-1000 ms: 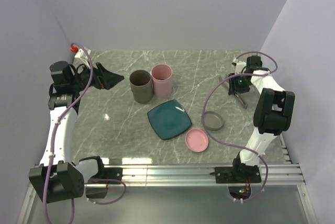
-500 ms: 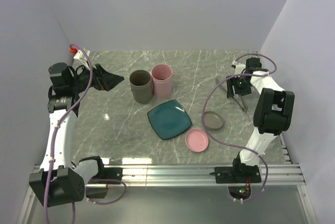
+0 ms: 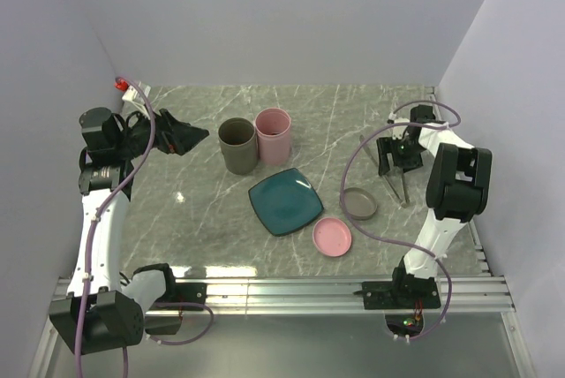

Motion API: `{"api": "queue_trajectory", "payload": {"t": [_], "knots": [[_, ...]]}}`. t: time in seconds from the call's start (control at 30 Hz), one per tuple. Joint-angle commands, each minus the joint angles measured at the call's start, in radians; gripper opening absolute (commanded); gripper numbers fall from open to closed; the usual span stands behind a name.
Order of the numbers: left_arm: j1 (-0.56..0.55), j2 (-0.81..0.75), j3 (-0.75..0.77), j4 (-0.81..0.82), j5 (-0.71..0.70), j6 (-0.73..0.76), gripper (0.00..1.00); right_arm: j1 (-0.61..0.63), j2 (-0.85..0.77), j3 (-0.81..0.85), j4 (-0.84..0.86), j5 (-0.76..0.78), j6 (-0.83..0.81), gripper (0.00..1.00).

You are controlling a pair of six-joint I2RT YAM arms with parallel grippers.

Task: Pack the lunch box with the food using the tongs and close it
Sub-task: Place the clamp at the center of the board.

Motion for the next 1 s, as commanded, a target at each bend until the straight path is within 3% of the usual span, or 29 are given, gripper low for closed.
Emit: {"api": "queue_trajectory", "payload": {"t": [0.0, 0.03, 0.07, 0.17, 0.47, 0.57, 0.73, 0.83, 0.97], "knots": [[0.001, -0.02, 0.012, 0.036, 0.009, -0.009, 0.99, -0.003, -0.003, 0.018, 0.0, 0.006, 0.022, 0.87], [0.003, -0.018, 0.014, 0.036, 0.013, -0.011, 0.99, -0.003, 0.0, 0.026, -0.007, 0.006, 0.022, 0.88], [0.002, -0.018, 0.017, 0.035, 0.013, -0.011, 0.99, -0.003, 0.0, 0.035, -0.014, 0.007, 0.022, 0.95], [0.003, -0.027, 0.02, 0.028, 0.01, -0.005, 0.99, -0.003, -0.027, 0.046, -0.035, 0.026, 0.032, 0.99], [0.002, -0.035, 0.046, 0.001, 0.016, -0.002, 1.0, -0.003, -0.222, 0.118, -0.142, -0.052, -0.019, 1.0], [0.001, -0.03, 0.068, -0.031, 0.028, 0.024, 1.0, -0.003, -0.299, 0.156, -0.227, -0.13, -0.144, 1.0], [0.003, -0.03, 0.072, -0.05, 0.059, 0.041, 0.99, 0.018, -0.376, 0.167, -0.564, -0.33, -0.59, 0.99], [0.001, -0.027, 0.062, -0.042, 0.077, 0.027, 0.99, 0.047, -0.448, 0.092, -0.659, -0.336, -0.776, 0.97], [0.002, -0.034, 0.046, -0.016, 0.085, 0.001, 0.99, 0.145, -0.5, -0.031, -0.647, -0.275, -0.879, 0.92]]}}
